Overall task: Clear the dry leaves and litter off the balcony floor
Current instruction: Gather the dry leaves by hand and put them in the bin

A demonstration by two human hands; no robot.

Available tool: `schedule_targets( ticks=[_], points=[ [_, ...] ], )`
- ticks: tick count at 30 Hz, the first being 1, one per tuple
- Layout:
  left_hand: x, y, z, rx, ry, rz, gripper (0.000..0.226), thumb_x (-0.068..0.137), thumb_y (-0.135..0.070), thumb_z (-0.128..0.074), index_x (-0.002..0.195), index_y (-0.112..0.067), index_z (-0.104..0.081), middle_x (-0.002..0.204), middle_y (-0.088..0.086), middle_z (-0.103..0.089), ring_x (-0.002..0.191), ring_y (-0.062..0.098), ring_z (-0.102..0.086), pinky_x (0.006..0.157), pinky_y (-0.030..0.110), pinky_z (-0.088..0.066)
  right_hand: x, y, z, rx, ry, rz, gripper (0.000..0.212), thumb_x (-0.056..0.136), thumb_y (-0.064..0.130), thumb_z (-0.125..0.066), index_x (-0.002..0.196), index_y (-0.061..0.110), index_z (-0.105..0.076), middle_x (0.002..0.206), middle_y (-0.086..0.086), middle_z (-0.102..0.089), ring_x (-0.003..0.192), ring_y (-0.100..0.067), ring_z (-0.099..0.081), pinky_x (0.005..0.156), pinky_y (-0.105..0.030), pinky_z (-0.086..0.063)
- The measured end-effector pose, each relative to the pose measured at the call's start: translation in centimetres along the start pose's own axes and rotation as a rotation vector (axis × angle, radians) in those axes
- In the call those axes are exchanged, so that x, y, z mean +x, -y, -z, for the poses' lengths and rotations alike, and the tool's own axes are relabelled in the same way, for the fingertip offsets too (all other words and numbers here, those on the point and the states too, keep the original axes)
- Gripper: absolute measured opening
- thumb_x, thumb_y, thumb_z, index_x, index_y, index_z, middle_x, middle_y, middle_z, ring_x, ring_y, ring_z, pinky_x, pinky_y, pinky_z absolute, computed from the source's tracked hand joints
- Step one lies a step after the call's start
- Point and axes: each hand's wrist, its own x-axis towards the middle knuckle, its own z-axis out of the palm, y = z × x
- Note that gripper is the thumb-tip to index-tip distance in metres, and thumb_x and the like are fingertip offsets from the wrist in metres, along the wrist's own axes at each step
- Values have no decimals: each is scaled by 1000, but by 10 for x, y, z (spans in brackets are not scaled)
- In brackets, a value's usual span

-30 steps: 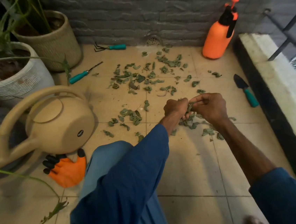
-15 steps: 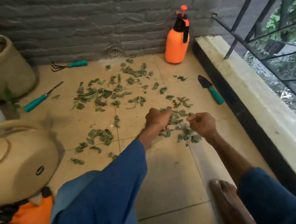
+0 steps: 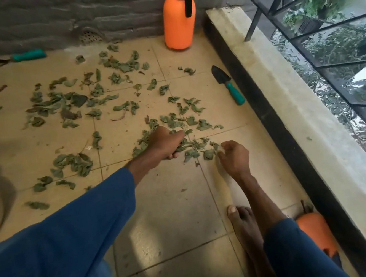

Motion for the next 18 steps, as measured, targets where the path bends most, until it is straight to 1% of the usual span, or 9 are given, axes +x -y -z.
schedule_targets(
  ticks=[3, 5, 7, 9, 11, 13, 15, 18],
  points=[
    [1, -10, -7, -25, 15, -34, 27, 101, -30, -58, 82, -11, -57, 61, 1, -59, 41, 11, -58, 39, 19, -40, 2, 4, 1, -59, -37, 95, 31, 87, 35, -77, 114, 19, -74, 106, -3, -70, 93, -19, -62, 80, -38, -54],
    [2, -17, -12, -26, 19, -53, 26, 100, -28, -58, 83, -9, -58, 61, 1, -60, 40, 11, -58, 38, 19, -41, 1, 8, -2, -156, 13, 175, 36, 85, 41, -78, 115, 21, -75, 105, -1, -69, 93, -18, -61, 74, -33, -50],
    [0, -20, -14, -18, 24, -62, 27, 101, -29, -59, 84, -9, -59, 61, 2, -61, 37, 8, -56, 38, 18, -43, -3, 11, -8, -262, 63, 220, 35, 86, 37, -78, 115, 18, -75, 106, -3, -71, 92, -20, -64, 72, -32, -52],
    [-1, -21, -14, -9, 27, -63, 27, 101, -29, -59, 84, -9, -58, 60, 2, -60, 35, 6, -55, 37, 18, -43, -8, 9, -14, -313, 64, 224, 26, 88, 33, -77, 108, 16, -77, 102, -3, -74, 85, -18, -66, 67, -29, -54],
    [-2, -19, -13, -17, 30, -62, 26, 102, -27, -59, 85, -8, -56, 60, 1, -59, 36, 8, -55, 37, 19, -42, -14, 8, -17, -308, 28, 207, 19, 88, 29, -77, 100, 15, -78, 95, -5, -73, 78, -17, -65, 60, -25, -47],
    [-1, -17, -11, -34, 26, -52, 25, 101, -27, -59, 87, -7, -55, 63, 1, -59, 38, 9, -56, 36, 19, -41, -22, 9, -18, -301, -28, 213, 16, 89, 23, -78, 99, 11, -78, 95, -7, -70, 79, -18, -61, 62, -25, -43],
    [-1, -14, -9, -47, 14, -38, 26, 100, -29, -62, 85, -9, -56, 65, 1, -60, 40, 11, -56, 36, 19, -40, -30, 10, -19, -297, -40, 232, 14, 89, 18, -77, 100, 9, -79, 98, -8, -71, 83, -21, -62, 64, -26, -44],
    [-2, -14, -8, -46, 9, -27, 30, 99, -30, -64, 77, -11, -57, 63, 1, -61, 41, 14, -57, 37, 20, -41, -32, 6, -20, -197, 11, 199, 12, 89, 14, -76, 100, 14, -80, 97, -3, -78, 80, -15, -70, 70, -26, -56]
  ],
)
